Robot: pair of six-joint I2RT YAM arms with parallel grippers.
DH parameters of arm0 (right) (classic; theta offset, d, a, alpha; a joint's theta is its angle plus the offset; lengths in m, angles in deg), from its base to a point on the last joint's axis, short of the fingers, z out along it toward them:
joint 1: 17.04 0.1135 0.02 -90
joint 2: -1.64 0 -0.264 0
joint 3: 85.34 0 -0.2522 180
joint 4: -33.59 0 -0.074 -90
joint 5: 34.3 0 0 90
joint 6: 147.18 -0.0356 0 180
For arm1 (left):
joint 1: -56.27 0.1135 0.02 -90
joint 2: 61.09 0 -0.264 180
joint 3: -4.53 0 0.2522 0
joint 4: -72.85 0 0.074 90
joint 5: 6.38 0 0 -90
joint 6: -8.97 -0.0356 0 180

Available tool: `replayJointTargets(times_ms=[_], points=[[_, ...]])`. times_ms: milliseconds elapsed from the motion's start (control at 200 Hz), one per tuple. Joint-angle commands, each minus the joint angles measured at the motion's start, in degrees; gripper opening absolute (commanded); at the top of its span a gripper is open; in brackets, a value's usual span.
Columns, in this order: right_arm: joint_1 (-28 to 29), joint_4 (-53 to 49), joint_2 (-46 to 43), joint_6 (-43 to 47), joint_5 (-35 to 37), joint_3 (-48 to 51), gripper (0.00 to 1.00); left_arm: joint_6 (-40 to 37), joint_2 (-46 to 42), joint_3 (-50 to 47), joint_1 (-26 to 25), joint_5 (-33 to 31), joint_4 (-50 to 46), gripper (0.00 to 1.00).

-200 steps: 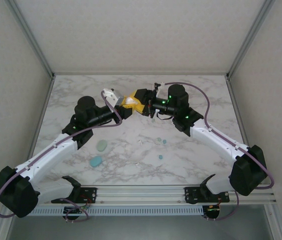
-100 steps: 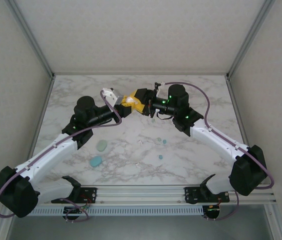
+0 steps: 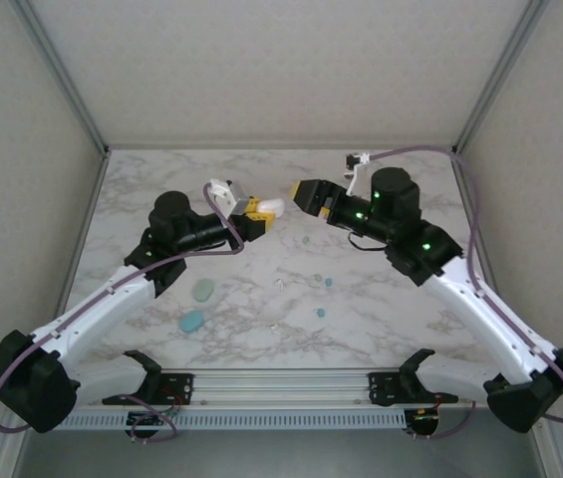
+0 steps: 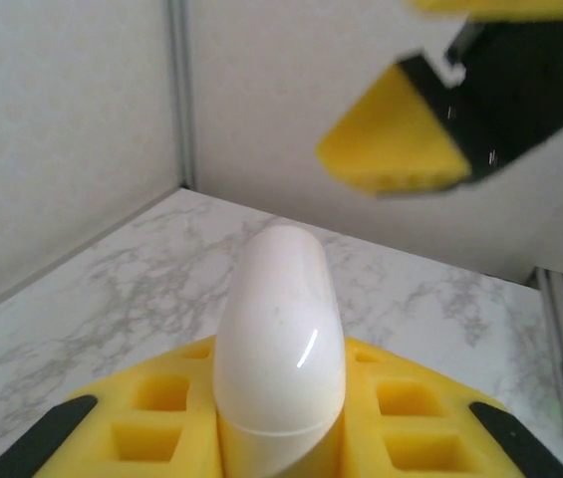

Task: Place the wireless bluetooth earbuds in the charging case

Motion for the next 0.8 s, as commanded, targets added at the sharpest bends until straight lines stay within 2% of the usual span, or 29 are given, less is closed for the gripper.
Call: replayJointTargets(times_ms=[0, 185, 681, 791], points=[[0.0, -14.5, 0.7, 21.0, -1.2, -3.6, 0.76, 1.6, 1.1, 2.7, -0.2, 6.2, 3.7, 0.06], [0.1, -18.4, 3.2, 23.7, -8.2, -6.1, 0.76, 2.1, 2.5, 4.6, -0.4, 9.1, 3.9, 0.06], [-0.1, -12.1, 5.1, 19.2, -7.4, -6.7, 0.75, -2.3, 1.9, 7.0, -1.1, 11.1, -3.9, 0.06], [-0.1, -13.5, 5.6, 19.1, -4.0, -7.4, 0.75, -2.4, 1.7, 7.1, -1.2, 11.5, -4.1, 0.06]])
